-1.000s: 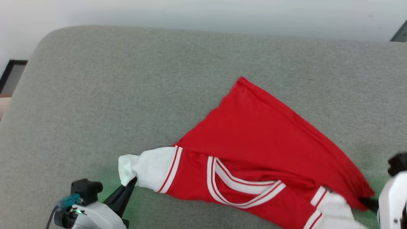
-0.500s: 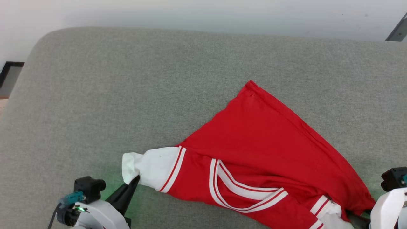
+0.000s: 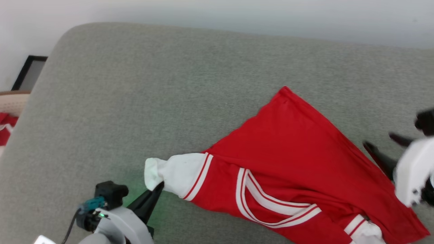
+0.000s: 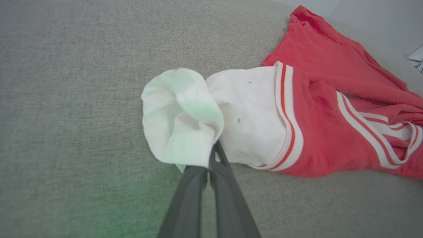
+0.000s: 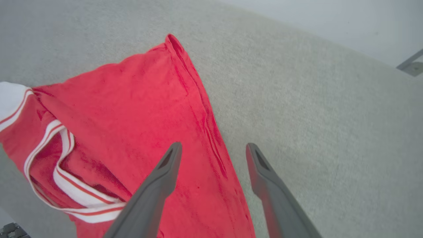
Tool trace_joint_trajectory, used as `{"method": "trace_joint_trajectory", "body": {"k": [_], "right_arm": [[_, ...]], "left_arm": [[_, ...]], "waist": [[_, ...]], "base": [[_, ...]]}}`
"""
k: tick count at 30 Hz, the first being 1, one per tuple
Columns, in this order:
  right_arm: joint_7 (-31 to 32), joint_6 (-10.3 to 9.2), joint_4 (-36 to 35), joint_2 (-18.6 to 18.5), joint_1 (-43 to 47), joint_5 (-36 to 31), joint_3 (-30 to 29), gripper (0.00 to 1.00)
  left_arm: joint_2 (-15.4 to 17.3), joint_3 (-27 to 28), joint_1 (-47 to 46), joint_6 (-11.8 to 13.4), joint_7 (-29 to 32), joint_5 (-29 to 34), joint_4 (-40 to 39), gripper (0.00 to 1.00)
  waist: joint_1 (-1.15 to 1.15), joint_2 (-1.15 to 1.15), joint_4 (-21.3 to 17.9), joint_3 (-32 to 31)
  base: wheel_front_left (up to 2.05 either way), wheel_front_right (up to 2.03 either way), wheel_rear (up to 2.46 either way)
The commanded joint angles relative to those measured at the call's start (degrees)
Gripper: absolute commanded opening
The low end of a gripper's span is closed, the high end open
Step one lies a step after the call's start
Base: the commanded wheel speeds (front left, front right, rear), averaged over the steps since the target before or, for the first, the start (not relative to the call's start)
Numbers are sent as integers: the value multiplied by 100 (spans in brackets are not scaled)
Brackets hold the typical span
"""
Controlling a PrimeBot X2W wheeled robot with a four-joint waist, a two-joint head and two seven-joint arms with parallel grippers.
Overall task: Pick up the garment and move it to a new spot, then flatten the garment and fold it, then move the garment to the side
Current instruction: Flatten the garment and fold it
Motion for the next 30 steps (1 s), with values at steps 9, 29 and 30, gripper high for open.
{"method": "trace_joint_trajectory", "body": {"k": [9,29,30], "right_arm": [[-1232,-10,1827,2,-1893,-210,1381,100],[-732,-10,6021,1,-4275,787,3961,29],[-639,-10,6102,16,-4276,823,4087,0]], "left_arm": [[-273,-281,-396,-38,-17,110,37,0],[-632,-1174,-1226,-45,-200,-279,250,0],[-638,-1209,-1258,-45,-210,-305,266,0]], "waist": [[0,0,619,313],[0,0,1501,954],[0,0,1511,960]], "base": [[0,0,0],[0,0,0],[0,0,0]]}}
